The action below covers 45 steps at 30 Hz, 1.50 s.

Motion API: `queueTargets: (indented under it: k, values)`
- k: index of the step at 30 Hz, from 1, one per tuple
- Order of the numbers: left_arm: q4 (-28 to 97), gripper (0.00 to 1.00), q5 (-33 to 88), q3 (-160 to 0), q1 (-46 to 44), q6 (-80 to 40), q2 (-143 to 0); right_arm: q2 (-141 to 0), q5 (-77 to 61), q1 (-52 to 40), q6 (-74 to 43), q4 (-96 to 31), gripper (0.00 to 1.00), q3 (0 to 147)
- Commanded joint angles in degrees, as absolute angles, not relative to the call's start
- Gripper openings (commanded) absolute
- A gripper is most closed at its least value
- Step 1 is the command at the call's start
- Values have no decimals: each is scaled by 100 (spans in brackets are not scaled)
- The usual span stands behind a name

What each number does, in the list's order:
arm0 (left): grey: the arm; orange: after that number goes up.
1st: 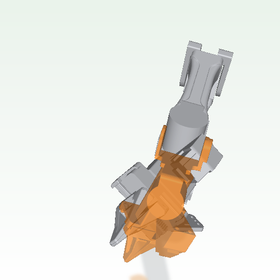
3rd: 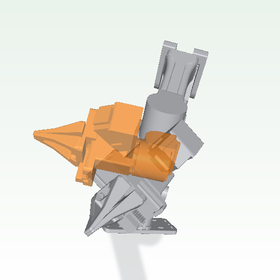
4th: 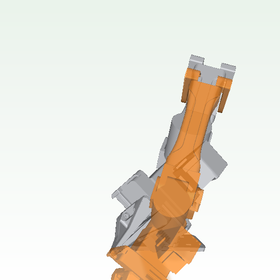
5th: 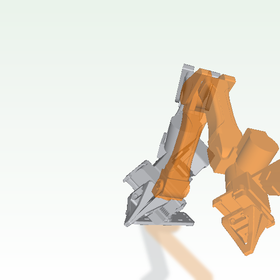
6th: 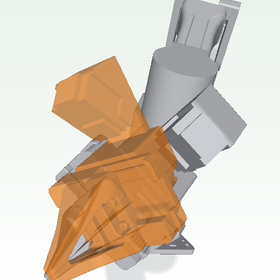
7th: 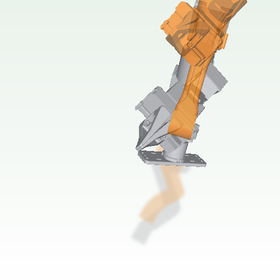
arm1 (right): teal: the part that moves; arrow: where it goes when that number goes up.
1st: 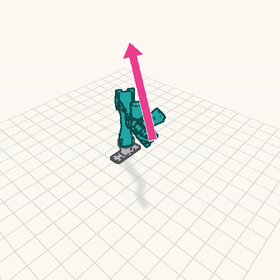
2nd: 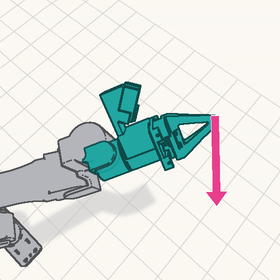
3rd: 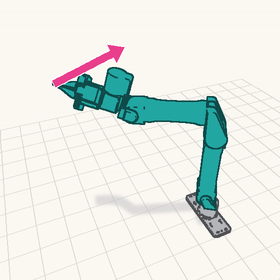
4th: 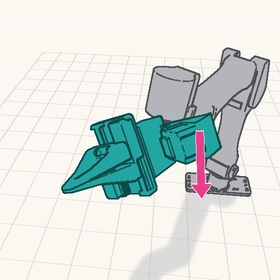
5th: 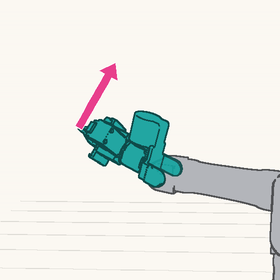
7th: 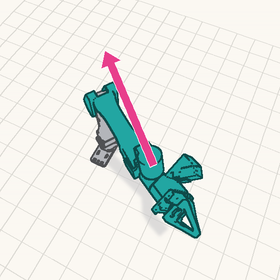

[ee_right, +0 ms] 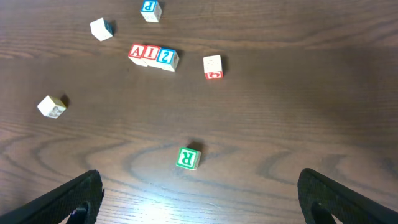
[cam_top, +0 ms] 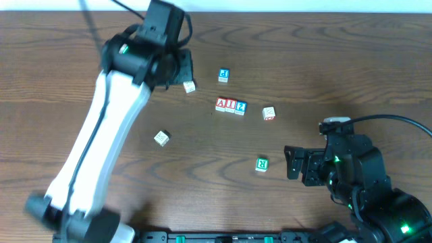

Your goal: Spell out Ai2

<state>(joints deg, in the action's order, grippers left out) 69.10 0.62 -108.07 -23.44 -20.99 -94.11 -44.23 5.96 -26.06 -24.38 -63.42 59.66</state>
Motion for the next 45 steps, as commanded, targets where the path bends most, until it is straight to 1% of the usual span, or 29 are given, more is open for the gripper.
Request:
queueTargets:
  k: [1, 4, 9, 13, 14, 15, 16, 19, 22, 25, 32, 36, 39, 43, 45]
  values:
    - [7295, 6, -808, -10753, -2823, -2495, -8954, -4425, 596, -2633, -2480, -6351, 99, 5955]
    - [7811, 6, -1520, -10659, -3538, -3000, -8429, -4425, 596, -2633, -2480, -6351, 99, 5955]
    - [8514, 6, -2373, -10584, -4674, -3754, -7839, -4425, 596, -2633, -2480, -6351, 99, 5955]
    - [8812, 6, -2596, -10584, -5371, -3972, -7498, -4425, 596, -2633, -2480, -6351, 99, 5955]
    - [8849, 9, -2591, -10584, -5461, -3968, -7437, -4425, 596, -2633, -2480, -6351, 99, 5955]
    - [8906, 30, -2591, -10584, -5531, -3966, -7380, -4425, 596, -2633, -2480, -6351, 99, 5955]
    - [8997, 96, -2582, -10584, -5570, -3966, -7330, -4425, 596, -2633, -2480, -6351, 99, 5955]
    - [9244, 95, -2394, -10584, -5588, -3966, -7262, -4425, 596, -2633, -2480, -6351, 99, 5955]
    - [9673, 95, -1938, -10573, -5588, -3916, -7262, -4425, 596, -2633, -2480, -6351, 99, 5955]
    - [9627, 95, -1684, -10573, -5590, -3920, -7271, -4425, 596, -2633, -2480, -6351, 99, 5955]
    - [9679, 95, -1712, -10573, -5588, -3721, -7262, -4425, 596, -2633, -2480, -6351, 99, 5955]
    - [9679, 95, -2018, -10573, -5586, -3719, -7258, -4425, 596, -2633, -2480, -6351, 99, 5955]
    - [9631, 95, -2171, -10573, -5577, -3439, -7251, -4425, 596, -2633, -2480, -6351, 99, 5955]
    - [9198, 95, -2174, -10573, -5286, -2945, -7022, -4425, 596, -2633, -2480, -6351, 99, 5955]
    - [8895, 95, -2137, -10573, -4958, -2639, -6847, -4425, 596, -2633, -2480, -6351, 99, 5955]
